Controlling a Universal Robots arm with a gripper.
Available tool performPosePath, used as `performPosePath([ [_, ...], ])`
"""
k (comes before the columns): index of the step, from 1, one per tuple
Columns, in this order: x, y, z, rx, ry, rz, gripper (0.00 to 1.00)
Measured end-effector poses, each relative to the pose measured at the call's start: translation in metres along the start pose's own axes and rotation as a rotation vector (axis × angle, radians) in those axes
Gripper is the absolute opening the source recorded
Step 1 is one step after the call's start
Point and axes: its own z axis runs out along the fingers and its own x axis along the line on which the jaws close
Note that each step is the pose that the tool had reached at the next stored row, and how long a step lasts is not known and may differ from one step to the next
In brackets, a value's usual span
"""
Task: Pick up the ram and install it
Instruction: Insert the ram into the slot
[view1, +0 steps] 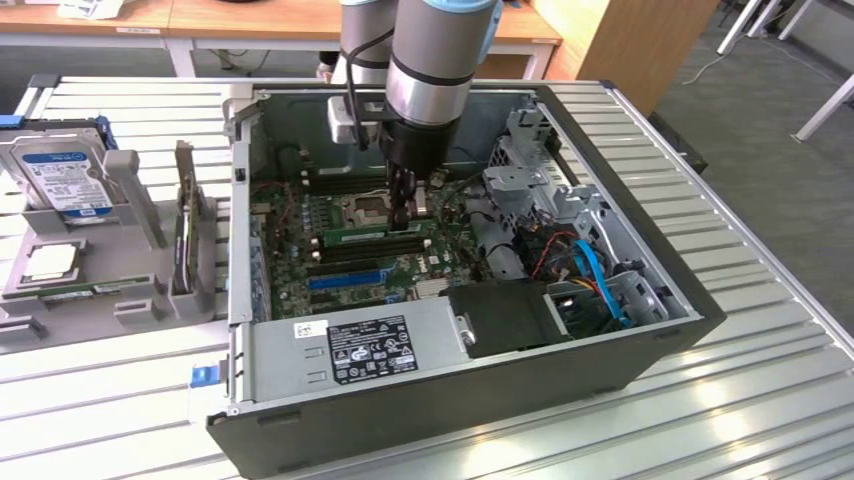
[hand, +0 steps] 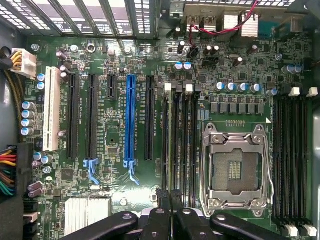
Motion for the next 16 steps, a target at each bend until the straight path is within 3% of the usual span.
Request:
performPosePath([
  [16, 0.0001, 0.0015, 0.0015, 0.0009, -0.0008, 0.024, 0.12],
])
